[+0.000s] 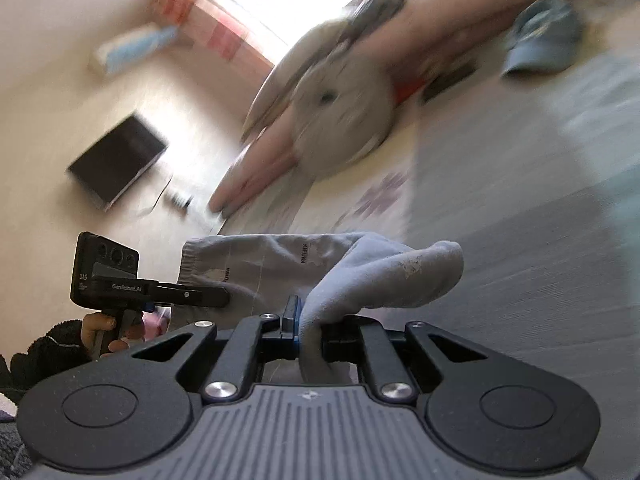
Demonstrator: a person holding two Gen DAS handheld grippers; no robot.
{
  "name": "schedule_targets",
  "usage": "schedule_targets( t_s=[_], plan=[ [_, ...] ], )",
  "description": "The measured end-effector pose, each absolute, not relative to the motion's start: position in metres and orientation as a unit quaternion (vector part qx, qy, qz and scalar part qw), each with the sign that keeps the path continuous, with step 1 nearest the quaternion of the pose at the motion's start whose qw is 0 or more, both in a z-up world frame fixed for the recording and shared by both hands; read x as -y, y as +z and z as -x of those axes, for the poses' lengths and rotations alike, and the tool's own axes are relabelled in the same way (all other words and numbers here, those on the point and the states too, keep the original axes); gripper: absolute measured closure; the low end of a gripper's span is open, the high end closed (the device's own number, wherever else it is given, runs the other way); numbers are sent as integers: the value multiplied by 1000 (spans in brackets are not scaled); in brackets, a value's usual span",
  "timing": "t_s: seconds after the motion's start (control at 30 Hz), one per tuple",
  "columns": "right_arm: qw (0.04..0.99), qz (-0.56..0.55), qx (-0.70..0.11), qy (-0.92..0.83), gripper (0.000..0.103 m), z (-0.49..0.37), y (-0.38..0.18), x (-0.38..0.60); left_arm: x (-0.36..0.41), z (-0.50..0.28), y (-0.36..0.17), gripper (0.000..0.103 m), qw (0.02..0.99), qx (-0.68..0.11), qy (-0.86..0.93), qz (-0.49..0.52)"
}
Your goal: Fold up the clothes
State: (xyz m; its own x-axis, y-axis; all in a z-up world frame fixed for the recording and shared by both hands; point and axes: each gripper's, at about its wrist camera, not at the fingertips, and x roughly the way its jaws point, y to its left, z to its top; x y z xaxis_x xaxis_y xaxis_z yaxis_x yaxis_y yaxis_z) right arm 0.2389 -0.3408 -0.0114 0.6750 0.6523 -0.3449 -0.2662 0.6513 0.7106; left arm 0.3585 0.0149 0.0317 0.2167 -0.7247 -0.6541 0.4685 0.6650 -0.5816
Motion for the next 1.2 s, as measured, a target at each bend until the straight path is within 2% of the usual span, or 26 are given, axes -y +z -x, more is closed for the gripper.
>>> schedule_targets(
  t_s=[0.33,0.53,0.83,1.2],
  plan=[
    [896,-382,-213,84,90,-165,-24,479,239,-435,46,84,701,-504,-503,-35],
    [904,-398,-154,-3,88,-139,-29,526,345,-458,46,84,686,-488,-527,-116],
    [909,-392,-130,-60,88,-148,-39,555,449,-477,40,84,686,-462,-527,-195],
    [906,-392,-140,-76,88,-150,-45,560,486,-507,15,84,687,-490,-492,-214]
  ],
)
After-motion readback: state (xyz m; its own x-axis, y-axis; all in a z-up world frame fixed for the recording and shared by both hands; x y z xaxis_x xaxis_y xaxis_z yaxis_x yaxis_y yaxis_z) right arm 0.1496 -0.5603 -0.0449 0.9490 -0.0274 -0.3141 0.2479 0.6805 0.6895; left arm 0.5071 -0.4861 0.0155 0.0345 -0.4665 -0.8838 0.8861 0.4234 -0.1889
